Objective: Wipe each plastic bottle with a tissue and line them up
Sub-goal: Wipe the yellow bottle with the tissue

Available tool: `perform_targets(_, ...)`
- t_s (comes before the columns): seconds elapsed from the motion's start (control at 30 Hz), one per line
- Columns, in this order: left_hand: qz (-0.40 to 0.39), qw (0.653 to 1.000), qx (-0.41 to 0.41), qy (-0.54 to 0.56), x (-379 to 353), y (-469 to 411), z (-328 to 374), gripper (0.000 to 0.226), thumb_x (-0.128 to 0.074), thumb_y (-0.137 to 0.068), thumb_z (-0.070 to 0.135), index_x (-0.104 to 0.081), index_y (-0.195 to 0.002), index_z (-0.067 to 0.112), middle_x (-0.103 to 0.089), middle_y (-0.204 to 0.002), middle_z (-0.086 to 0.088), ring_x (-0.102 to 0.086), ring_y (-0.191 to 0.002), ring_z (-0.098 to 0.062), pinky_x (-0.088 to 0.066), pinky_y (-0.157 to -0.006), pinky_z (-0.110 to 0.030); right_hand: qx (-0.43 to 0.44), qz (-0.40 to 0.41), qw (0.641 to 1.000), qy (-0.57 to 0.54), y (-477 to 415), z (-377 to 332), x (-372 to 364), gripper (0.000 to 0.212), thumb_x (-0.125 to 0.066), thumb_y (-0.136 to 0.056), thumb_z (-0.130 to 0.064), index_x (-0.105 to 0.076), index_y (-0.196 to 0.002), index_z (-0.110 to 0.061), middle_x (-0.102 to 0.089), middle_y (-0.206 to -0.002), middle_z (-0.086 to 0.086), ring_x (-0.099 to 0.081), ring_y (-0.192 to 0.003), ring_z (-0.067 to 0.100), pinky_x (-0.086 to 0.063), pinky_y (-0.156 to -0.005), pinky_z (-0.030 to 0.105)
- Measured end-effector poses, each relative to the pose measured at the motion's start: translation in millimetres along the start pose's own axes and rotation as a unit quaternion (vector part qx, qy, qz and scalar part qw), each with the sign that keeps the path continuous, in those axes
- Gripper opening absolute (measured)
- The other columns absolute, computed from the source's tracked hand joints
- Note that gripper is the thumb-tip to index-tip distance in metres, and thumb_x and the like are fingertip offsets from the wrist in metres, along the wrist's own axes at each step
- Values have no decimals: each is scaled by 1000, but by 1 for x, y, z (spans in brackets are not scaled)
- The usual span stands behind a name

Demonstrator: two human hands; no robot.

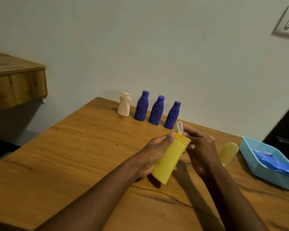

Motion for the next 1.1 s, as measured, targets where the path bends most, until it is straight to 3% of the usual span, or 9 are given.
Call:
perform_targets(0.13, 7, 1000, 8, -7, 0, 0, -2, 25, -52, -103, 48, -58, -124, 36, -75, -113, -13, -76, -89, -22, -62, -73, -41, 32, 9, 997, 69, -1, -17, 4, 35, -51, -92, 7, -78, -105, -12, -75, -109, 2, -62, -113, 25, -52, -85, 40)
perform_targets(0.2, 18, 1000, 6, -21, 3, 1, -1, 19, -52, -103, 48, -60, -117, 38, -76, -111, -11, -76, -83, -19, -62, -72, -40, 75, -8, 986, 147, 6, -28, -5, 32, -53, -94, 3, -78, -103, -16, -75, -107, -4, -61, -111, 19, -50, -81, 34)
perform_targets(0.3, 20, 999, -10, -42, 3, 1, 2, 20, -50, -104, 48, -61, -119, 38, -76, -111, -10, -77, -90, -23, -60, -70, -39, 126, -13, 967, 221, 18, -35, -11, 32, -53, -96, 1, -78, -101, -19, -74, -104, -7, -62, -106, 13, -50, -80, 29)
perform_targets(0.47, 27, 997, -55, -45, 3, 3, 11, 23, -49, -104, 47, -64, -120, 37, -76, -108, -15, -75, -86, -22, -59, -69, -38, 178, 33, 943, 279, 33, -49, 0, 34, -51, -96, 0, -77, -103, -21, -73, -101, -9, -63, -98, 8, -54, -80, 32)
perform_targets(0.57, 31, 995, -77, -55, 4, 5, 20, 19, -48, -105, 45, -63, -118, 46, -77, -102, -11, -76, -87, -20, -59, -66, -35, 190, 30, 930, 314, 39, -55, 1, 36, -52, -96, 2, -75, -104, -24, -69, -99, -17, -62, -93, 2, -55, -78, 30)
perform_targets(0.63, 23, 994, -81, -70, 2, 6, 20, 21, -48, -105, 45, -61, -121, 48, -76, -101, -8, -76, -85, -18, -60, -66, -33, 183, 11, 922, 342, 36, -55, -2, 36, -52, -95, 4, -75, -109, -20, -68, -103, -13, -61, -95, 6, -56, -80, 31)
perform_targets(0.8, 2, 993, -83, -86, -5, 7, 19, 26, -48, -105, 44, -61, -127, 38, -74, -101, -10, -75, -80, -16, -60, -64, -31, 159, -58, 897, 409, 22, -55, -19, 39, -53, -95, 5, -77, -111, -21, -69, -111, -6, -59, -103, 12, -52, -78, 26)
perform_targets(0.93, 9, 992, -95, -84, 1, 7, 23, 27, -48, -106, 43, -62, -128, 35, -74, -108, -16, -75, -88, -23, -60, -71, -36, 129, -88, 909, 387, 15, -53, -22, 40, -50, -97, 3, -78, -109, -23, -69, -109, -8, -60, -86, 12, -44, -52, 14)
perform_targets(1.1, 41, 991, -99, -83, 11, 3, 25, 38, -49, -105, 46, -60, -138, 32, -76, -107, -12, -76, -88, -21, -60, -72, -38, 129, -47, 945, 297, 23, -47, -10, 39, -48, -100, -1, -79, -104, -24, -73, -107, -9, -65, -100, 14, -52, -70, 24)
Point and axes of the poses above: each hand's wrist, its own y-axis away from the middle knuckle, its own x-axis out of the back of the hand, z = x × y, the point moved 10 cm from there along -y, towards the middle knuckle
